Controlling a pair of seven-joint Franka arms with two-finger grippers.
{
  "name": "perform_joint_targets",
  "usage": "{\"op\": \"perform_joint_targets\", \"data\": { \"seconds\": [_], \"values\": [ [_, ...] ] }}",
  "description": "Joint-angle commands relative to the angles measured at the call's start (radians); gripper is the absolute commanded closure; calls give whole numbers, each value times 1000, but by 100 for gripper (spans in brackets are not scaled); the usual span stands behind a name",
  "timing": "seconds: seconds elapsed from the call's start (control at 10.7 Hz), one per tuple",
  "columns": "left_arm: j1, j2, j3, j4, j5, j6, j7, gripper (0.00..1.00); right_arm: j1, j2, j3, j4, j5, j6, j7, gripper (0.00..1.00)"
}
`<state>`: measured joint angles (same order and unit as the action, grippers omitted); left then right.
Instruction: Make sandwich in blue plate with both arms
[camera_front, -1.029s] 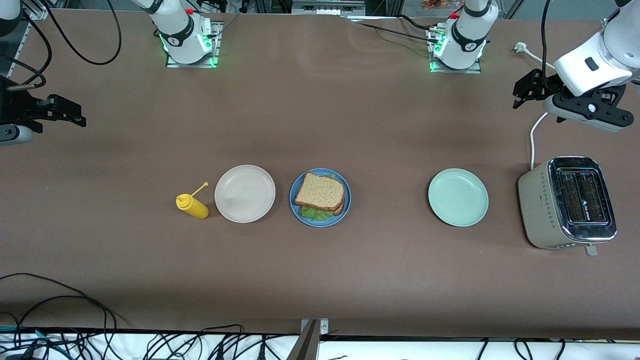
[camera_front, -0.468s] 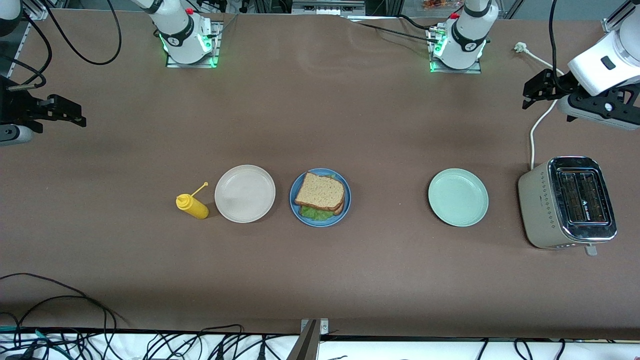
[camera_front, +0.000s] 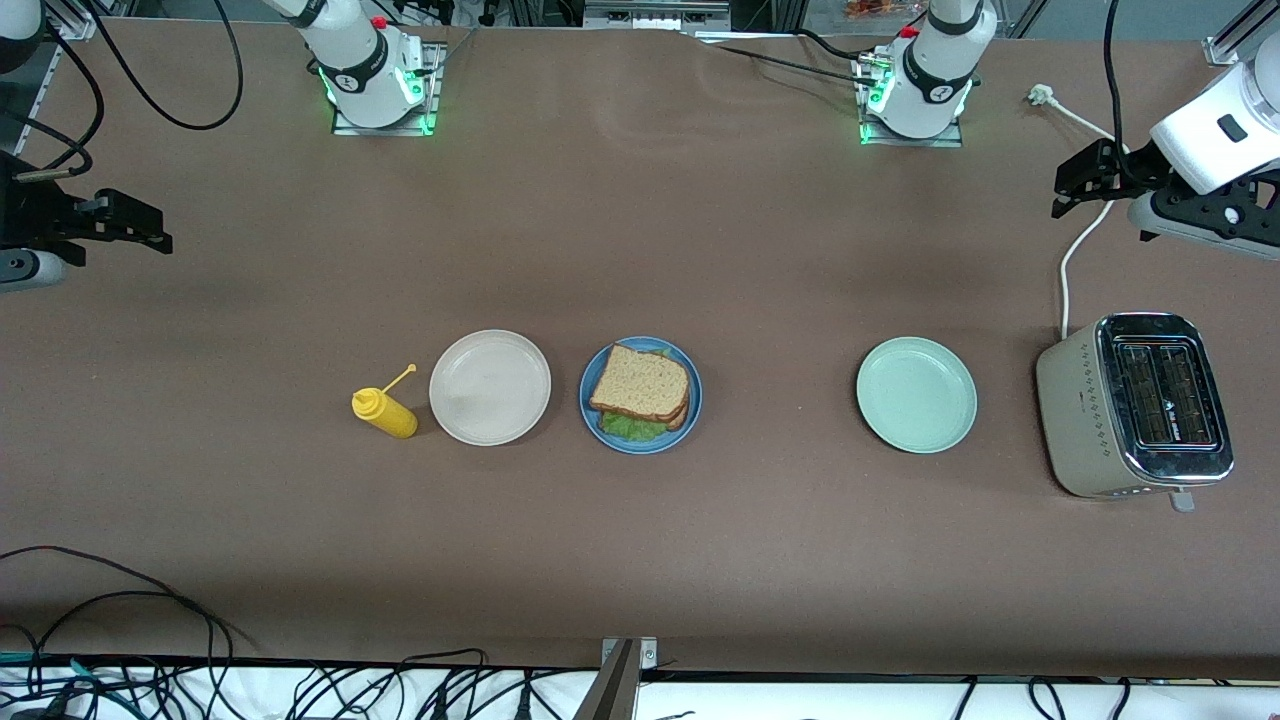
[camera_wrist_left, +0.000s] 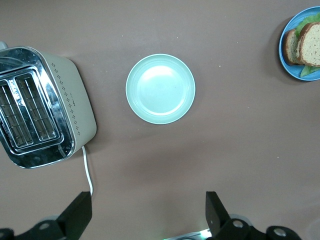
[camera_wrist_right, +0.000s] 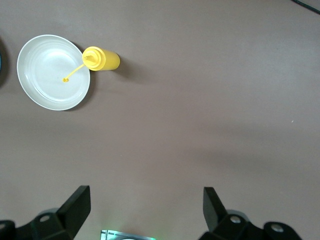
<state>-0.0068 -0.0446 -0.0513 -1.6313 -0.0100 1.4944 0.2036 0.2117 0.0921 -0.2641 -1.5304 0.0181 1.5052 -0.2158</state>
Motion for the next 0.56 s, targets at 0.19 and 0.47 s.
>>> {"op": "perform_joint_targets", "data": {
  "seconds": [0.19, 0.47],
  "values": [
    [33, -8, -70, 11, -11, -33, -107, 0, 5, 5, -1, 23, -10, -23, -2, 0],
    [30, 2, -70, 27, -10, -40, -112, 0, 5, 5, -1, 26, -10, -23, -4, 0]
  ]
}}
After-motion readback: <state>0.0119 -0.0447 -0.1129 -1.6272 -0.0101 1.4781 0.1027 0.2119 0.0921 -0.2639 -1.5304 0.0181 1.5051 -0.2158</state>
